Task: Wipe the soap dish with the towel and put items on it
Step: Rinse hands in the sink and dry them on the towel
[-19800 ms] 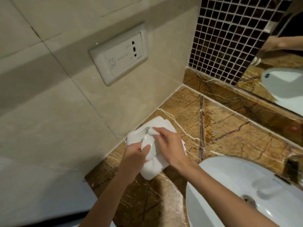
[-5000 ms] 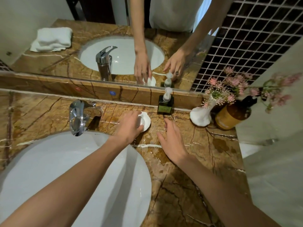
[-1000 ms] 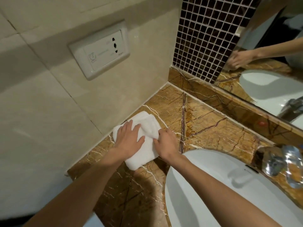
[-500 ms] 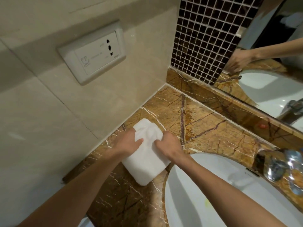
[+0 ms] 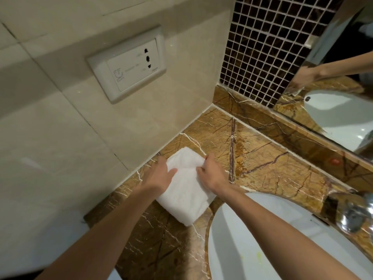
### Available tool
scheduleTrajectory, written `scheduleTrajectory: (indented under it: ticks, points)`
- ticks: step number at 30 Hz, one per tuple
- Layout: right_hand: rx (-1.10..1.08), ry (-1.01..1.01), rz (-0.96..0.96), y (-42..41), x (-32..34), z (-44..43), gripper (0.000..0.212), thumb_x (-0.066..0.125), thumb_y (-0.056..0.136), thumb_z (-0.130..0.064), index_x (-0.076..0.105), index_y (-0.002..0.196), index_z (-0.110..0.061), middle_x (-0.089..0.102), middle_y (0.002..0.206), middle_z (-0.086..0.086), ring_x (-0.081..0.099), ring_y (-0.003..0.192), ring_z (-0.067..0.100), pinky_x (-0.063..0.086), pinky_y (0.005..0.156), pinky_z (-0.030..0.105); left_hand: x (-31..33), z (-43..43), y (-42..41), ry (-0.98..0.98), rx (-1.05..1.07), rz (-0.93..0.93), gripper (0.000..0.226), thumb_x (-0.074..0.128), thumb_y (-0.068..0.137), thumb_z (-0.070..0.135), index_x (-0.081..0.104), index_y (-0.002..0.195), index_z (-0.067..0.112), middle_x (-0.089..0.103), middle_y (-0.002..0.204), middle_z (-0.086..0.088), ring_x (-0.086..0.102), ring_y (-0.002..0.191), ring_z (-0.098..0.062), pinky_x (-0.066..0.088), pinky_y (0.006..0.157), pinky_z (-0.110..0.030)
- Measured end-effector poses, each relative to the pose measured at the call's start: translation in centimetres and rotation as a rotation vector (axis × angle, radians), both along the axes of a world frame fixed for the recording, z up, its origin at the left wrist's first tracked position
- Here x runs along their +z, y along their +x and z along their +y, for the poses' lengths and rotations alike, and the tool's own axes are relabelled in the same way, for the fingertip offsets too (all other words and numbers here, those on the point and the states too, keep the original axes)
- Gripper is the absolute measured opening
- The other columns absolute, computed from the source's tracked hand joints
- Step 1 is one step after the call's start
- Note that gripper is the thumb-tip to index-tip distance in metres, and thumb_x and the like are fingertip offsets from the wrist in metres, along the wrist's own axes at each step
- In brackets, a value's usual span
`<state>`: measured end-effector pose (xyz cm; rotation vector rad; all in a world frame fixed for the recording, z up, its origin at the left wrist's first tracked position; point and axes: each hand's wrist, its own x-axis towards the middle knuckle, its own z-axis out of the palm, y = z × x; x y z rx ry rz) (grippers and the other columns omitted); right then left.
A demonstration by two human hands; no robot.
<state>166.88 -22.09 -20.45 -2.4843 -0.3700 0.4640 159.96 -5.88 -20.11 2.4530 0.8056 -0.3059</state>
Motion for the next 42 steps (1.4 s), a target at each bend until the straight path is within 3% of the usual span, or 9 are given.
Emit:
scheduleTrajectory:
  ticks: [3,7,10,12,14,25,34,37,42]
  points:
    - [0.041,-0.01,-0.108,-0.3,-0.4,-0.1,0.025,0.054,0.095,-0.026,0.039,0.111,-0.015,0.059,0.092,0.003,0.055,0.071,0.014,0.049,0.06,0.03,-0.3,-0.4,-0.2,0.043,-0.014,-0.015,0.06,0.05,0.092,0.043,0.028,0.139,0.012,0.043,0.141,-0.015,0.044,0.126,-0.035,0.038,0.102,-0.047]
    - [0.128,-0.139,-0.462,-1.5,-0.4,-0.6,0.041,0.047,0.094,-0.03,0.041,0.127,-0.007,0.055,0.12,0.018,0.053,0.104,0.028,0.048,0.09,0.042,-0.7,-0.7,-1.2,0.384,-0.317,-0.125,0.064,0.032,0.095,0.046,0.01,0.147,0.017,0.023,0.153,-0.016,0.024,0.139,-0.033,0.022,0.113,-0.047]
    - [0.308,-0.245,-0.45,-2.4,-0.4,-1.1,0.06,0.029,0.099,-0.038,0.018,0.149,-0.007,0.02,0.157,0.022,0.017,0.146,0.038,0.01,0.119,0.053,-1.1,-1.7,-1.3,0.518,-0.617,-0.133,0.062,0.013,0.096,0.048,-0.005,0.149,0.02,-0.002,0.16,-0.01,-0.003,0.145,-0.032,0.001,0.117,-0.052]
    - [0.421,-0.302,-0.35,-2.5,-1.0,-1.4,0.064,0.016,0.101,-0.044,0.002,0.153,-0.01,-0.002,0.162,0.016,-0.008,0.148,0.033,-0.008,0.117,0.046,-1.5,-2.4,-1.0,0.534,-0.667,-0.105,0.061,0.009,0.097,0.047,-0.008,0.148,0.019,-0.009,0.16,-0.008,-0.011,0.145,-0.031,-0.003,0.117,-0.054]
    - [0.449,-0.327,-0.236,-2.0,-1.5,-1.7,0.064,0.012,0.101,-0.048,-0.005,0.153,-0.014,-0.009,0.162,0.012,-0.016,0.147,0.03,-0.009,0.118,0.045,-1.8,-2.6,-0.7,0.517,-0.667,-0.078,0.061,0.01,0.098,0.046,-0.007,0.148,0.018,-0.011,0.159,-0.007,-0.015,0.144,-0.031,-0.007,0.116,-0.054]
    - [0.378,-0.211,-0.276,-4.0,0.4,-3.6,0.058,0.021,0.102,-0.031,0.008,0.153,-0.006,0.0,0.163,0.014,-0.009,0.149,0.026,-0.011,0.119,0.037,-1.9,-3.2,1.0,0.515,-0.763,-0.141,0.059,0.01,0.097,0.046,-0.006,0.149,0.022,-0.009,0.16,-0.008,-0.013,0.145,-0.031,-0.006,0.117,-0.052]
    - [0.527,-0.36,-0.172,-3.2,-0.3,-4.5,0.061,0.015,0.103,-0.038,-0.008,0.152,-0.009,-0.014,0.162,0.01,-0.018,0.148,0.022,-0.006,0.121,0.043,-3.4,-3.8,1.4,0.528,-0.612,-0.089,0.061,0.007,0.095,0.047,-0.004,0.149,0.021,-0.006,0.16,-0.008,-0.011,0.145,-0.03,-0.011,0.114,-0.05]
    - [0.524,-0.326,-0.178,-3.5,-0.3,-4.7,0.063,0.014,0.102,-0.042,-0.008,0.152,-0.01,-0.017,0.161,0.009,-0.02,0.147,0.023,-0.007,0.121,0.043,-3.0,-3.9,0.1,0.555,-0.589,-0.136,0.066,0.003,0.092,0.05,0.004,0.149,0.019,0.001,0.16,-0.012,-0.004,0.145,-0.033,-0.008,0.114,-0.055]
    - [0.505,-0.382,-0.22,-4.8,-0.7,-4.5,0.066,0.01,0.101,-0.047,-0.01,0.152,-0.009,-0.017,0.161,0.011,-0.021,0.146,0.028,-0.012,0.12,0.043,-3.2,-4.3,-3.3,0.45,-0.642,-0.303,0.062,0.02,0.096,0.047,0.035,0.143,0.009,0.032,0.15,-0.019,0.024,0.14,-0.039,0.016,0.112,-0.059]
